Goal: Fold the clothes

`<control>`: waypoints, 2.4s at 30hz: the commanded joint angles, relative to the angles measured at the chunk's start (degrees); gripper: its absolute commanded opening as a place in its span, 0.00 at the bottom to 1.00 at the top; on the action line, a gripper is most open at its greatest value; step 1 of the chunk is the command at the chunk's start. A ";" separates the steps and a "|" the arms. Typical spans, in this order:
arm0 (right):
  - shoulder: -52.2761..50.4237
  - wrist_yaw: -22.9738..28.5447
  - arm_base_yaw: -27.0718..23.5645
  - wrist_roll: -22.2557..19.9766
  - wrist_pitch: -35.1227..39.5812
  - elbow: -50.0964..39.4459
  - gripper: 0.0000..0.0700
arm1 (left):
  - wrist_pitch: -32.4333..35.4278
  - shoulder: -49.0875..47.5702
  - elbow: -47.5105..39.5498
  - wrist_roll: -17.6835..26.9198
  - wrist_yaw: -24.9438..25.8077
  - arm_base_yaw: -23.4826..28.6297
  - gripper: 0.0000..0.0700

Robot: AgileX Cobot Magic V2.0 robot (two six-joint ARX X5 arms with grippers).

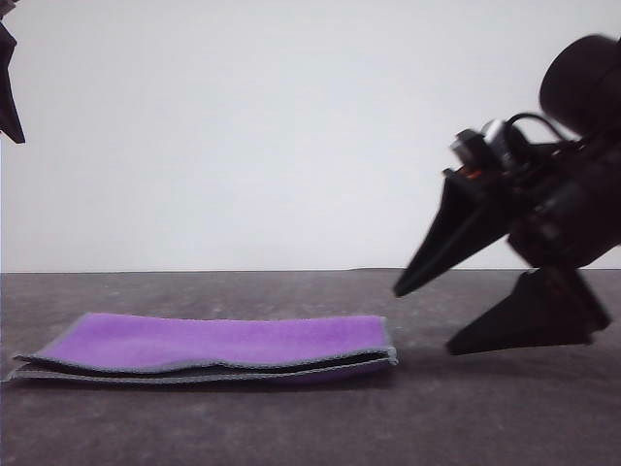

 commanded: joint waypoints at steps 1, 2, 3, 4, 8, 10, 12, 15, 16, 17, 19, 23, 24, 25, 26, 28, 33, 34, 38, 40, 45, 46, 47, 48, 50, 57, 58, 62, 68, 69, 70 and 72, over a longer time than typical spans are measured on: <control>2.62 -1.16 0.72 4.64 3.40 0.50 0.61 | 0.74 -1.06 -0.13 -1.15 -0.94 0.13 0.46; 3.86 -1.52 0.96 5.59 5.06 0.50 0.61 | 0.95 -1.82 -0.87 -1.32 -1.65 0.17 0.46; 4.83 -1.87 1.12 6.13 6.23 0.50 0.61 | 1.30 -2.62 -1.60 -1.64 -2.12 0.17 0.46; 5.77 -2.24 1.28 6.67 7.47 0.50 0.61 | 1.70 -3.52 -2.37 -2.00 -2.51 0.17 0.46; 8.62 -2.74 1.97 9.21 11.86 0.50 0.61 | 2.60 -7.94 -5.66 -2.77 -3.28 0.15 0.46; 9.66 -2.74 2.30 9.55 13.06 0.55 0.61 | 2.62 -10.14 -6.90 -2.77 -3.26 0.15 0.46; 10.55 -2.72 2.69 10.00 14.16 0.61 0.61 | 2.80 -11.95 -7.32 -2.82 -3.24 0.15 0.46; 11.68 -2.82 3.27 11.70 16.40 0.62 0.54 | 3.33 -14.13 -7.33 -3.47 -3.23 0.15 0.46; 12.01 -2.82 3.47 12.11 16.98 0.67 0.51 | 3.46 -14.72 -7.33 -3.56 -3.23 0.15 0.46; 12.39 -2.88 3.69 12.43 17.45 0.76 0.47 | 3.56 -15.22 -7.33 -3.56 -3.23 0.15 0.46; 12.91 -3.03 4.09 12.55 17.46 0.91 0.37 | 3.80 -15.73 -7.33 -3.59 -3.21 0.15 0.46; 13.45 -4.13 4.75 12.64 17.32 0.94 0.35 | 3.71 -15.86 -7.33 -3.78 -3.19 0.15 0.46; 13.46 -4.35 4.96 12.64 17.33 0.94 0.35 | 3.73 -15.86 -7.33 -3.79 -3.19 0.15 0.46; 13.46 -4.63 5.12 12.64 17.34 0.94 0.34 | 3.76 -15.86 -7.33 -3.80 -3.19 0.15 0.46; 13.46 -5.00 5.19 12.62 17.33 0.94 0.30 | 3.80 -15.86 -7.33 -3.78 -3.19 0.15 0.46; 13.46 -5.42 5.23 12.64 17.36 0.94 0.18 | 3.81 -15.86 -7.33 -3.78 -3.19 0.15 0.46; 13.46 -7.04 5.47 13.22 19.30 1.08 0.01 | 3.86 -15.86 -7.33 -3.79 -3.19 0.15 0.46; 13.46 -7.81 5.57 13.80 20.09 1.32 0.01 | 3.86 -15.86 -7.33 -3.80 -3.18 0.15 0.46; 13.46 -10.73 6.74 17.20 23.67 3.79 0.01 | 3.95 -15.86 -7.33 -3.90 -3.17 0.15 0.45; 13.46 -10.94 7.80 17.43 23.64 5.99 0.01 | 4.24 -15.86 -7.33 -4.17 -3.15 0.15 0.45; 13.46 -9.18 11.55 17.04 20.95 12.52 0.01 | 5.07 -15.86 -7.33 -4.36 -3.11 0.15 0.45; 13.46 -8.53 12.24 16.84 20.30 13.71 0.01 | 5.15 -15.86 -7.33 -4.41 -3.11 0.15 0.45; 13.47 -7.74 12.94 16.73 19.67 14.92 0.01 | 5.16 -15.86 -7.33 -4.41 -3.12 0.15 0.45; 13.52 -7.21 13.56 16.65 19.36 15.86 0.01 | 5.17 -15.86 -7.33 -4.41 -3.11 0.15 0.45; 14.12 -6.67 14.86 16.69 19.13 17.68 0.01 | 5.17 -15.86 -7.33 -4.41 -3.10 0.15 0.45; 20.07 -6.59 18.65 16.89 18.49 23.13 0.01 | 5.19 -15.86 -7.33 -4.41 -3.12 0.15 0.45; 21.24 -6.58 19.11 16.95 18.51 23.97 0.01 | 5.19 -15.86 -7.33 -4.41 -3.12 0.15 0.45; 25.54 -6.58 20.50 16.95 18.52 27.60 0.01 | 5.19 -15.86 -7.33 -4.39 -3.11 0.15 0.45; 30.39 -6.63 21.87 17.38 18.24 32.10 0.01 | 5.19 -15.86 -7.33 -4.37 -3.12 0.15 0.45; 30.86 -6.59 21.99 17.36 18.28 32.42 0.01 | 5.19 -15.86 -7.33 -4.37 -3.12 0.15 0.45; 31.28 -6.44 22.14 17.34 18.31 32.68 0.01 | 5.19 -15.86 -7.33 -4.37 -3.12 0.15 0.45; 31.80 -5.47 22.43 17.32 18.44 32.91 0.01 | 5.18 -15.86 -7.33 -4.37 -3.12 0.15 0.45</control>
